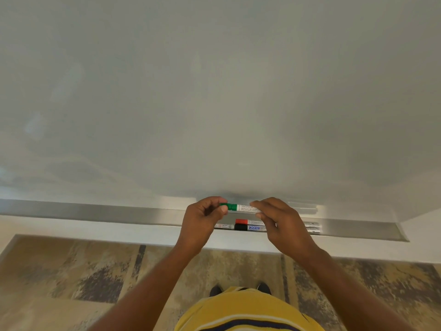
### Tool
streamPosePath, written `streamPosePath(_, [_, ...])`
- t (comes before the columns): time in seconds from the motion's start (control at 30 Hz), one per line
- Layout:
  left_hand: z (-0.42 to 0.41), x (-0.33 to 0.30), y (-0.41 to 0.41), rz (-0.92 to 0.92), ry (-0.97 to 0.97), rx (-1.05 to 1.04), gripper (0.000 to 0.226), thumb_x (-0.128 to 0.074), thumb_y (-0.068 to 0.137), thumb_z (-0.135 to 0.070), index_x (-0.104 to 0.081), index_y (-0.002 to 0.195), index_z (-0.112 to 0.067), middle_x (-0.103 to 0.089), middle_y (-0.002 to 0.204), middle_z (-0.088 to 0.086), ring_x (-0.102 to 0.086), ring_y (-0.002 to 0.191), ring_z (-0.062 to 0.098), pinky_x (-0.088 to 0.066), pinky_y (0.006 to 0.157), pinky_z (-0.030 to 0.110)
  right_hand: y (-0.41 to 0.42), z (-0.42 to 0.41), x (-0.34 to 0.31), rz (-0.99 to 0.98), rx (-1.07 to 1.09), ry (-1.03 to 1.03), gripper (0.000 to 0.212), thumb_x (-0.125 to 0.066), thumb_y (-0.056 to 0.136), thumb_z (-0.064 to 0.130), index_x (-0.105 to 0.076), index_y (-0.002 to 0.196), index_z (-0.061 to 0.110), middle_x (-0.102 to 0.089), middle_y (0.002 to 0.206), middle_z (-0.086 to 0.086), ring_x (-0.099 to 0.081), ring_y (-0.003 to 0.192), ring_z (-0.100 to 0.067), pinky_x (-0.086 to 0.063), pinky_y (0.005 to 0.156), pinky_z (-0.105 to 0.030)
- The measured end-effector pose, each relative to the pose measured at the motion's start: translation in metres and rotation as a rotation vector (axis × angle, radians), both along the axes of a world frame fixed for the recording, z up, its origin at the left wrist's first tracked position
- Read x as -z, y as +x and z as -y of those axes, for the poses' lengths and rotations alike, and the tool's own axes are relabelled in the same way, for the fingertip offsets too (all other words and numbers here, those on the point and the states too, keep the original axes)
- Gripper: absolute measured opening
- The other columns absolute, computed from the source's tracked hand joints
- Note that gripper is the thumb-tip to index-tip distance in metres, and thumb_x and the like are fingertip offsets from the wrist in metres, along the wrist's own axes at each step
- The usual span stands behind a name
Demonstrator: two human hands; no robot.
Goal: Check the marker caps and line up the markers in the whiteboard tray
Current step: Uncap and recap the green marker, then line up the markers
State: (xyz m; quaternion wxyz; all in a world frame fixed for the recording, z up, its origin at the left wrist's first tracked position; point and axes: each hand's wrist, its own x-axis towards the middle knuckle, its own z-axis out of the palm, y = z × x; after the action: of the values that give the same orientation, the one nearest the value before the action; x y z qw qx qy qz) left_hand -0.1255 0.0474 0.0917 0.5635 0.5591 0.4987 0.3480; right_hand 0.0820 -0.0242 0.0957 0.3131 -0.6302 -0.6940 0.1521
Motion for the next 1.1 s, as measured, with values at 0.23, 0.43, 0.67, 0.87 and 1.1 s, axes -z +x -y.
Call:
streamPosePath(0.23, [-0.007,-0.006,0.002,-0.166,0.193,0.053,0.019,-0.064,0.089,-0.008,-0.076,0.088,-0.022,-0.071,0.074,-0.002,-0.061,0.073,0.019,-0.044,0.064,0.016,-0.008,-0.003,-0.001,-0.008,0.04,0.079,0.041,-0.067,0.079,-0.011,-0.067,0.116,0.009,-0.068,0.109,-0.009,-0.063,0.097,-0.024,-0.051,0.091,-0.03])
streamPosePath(0.43, [-0.021,-0.007,-0.002,-0.323,0.302,0.176,0.02,-0.061,0.091,-0.008,-0.074,0.091,-0.024,-0.067,0.074,-0.002,-0.058,0.068,0.005,-0.043,0.063,0.012,-0.013,-0.015,0.004,0.016,0.008,0.128,0.042,-0.069,0.075,-0.013,-0.067,0.113,0.006,-0.069,0.104,-0.01,-0.064,0.088,-0.024,-0.055,0.084,-0.031])
streamPosePath(0.67, [-0.047,0.023,-0.022,-0.54,0.395,0.236,0.015,-0.063,0.089,-0.011,-0.072,0.095,-0.021,-0.068,0.086,-0.002,-0.059,0.075,0.016,-0.048,0.07,0.031,-0.008,-0.031,0.034,-0.03,0.045,-0.031,0.042,-0.062,0.091,0.014,-0.054,0.131,0.018,-0.057,0.133,-0.002,-0.051,0.119,-0.016,-0.037,0.103,-0.026])
streamPosePath(0.87, [-0.052,0.073,-0.038,-0.776,0.375,0.234,0.015,-0.059,0.088,-0.012,-0.072,0.093,-0.014,-0.068,0.098,0.004,-0.058,0.088,0.027,-0.052,0.076,0.038,0.027,-0.018,0.072,-0.003,0.171,-0.201,0.035,-0.057,0.09,0.002,-0.061,0.124,0.011,-0.061,0.128,-0.006,-0.056,0.116,-0.023,-0.041,0.103,-0.032])
streamPosePath(1.1, [-0.053,0.101,-0.04,-0.901,0.393,0.282,0.015,-0.059,0.084,-0.006,-0.073,0.088,-0.01,-0.068,0.09,0.008,-0.058,0.086,0.032,-0.049,0.071,0.036,0.032,-0.009,0.105,0.156,0.068,-0.3,0.034,-0.057,0.088,-0.001,-0.062,0.12,0.006,-0.061,0.124,-0.01,-0.054,0.114,-0.029,-0.043,0.098,-0.034])
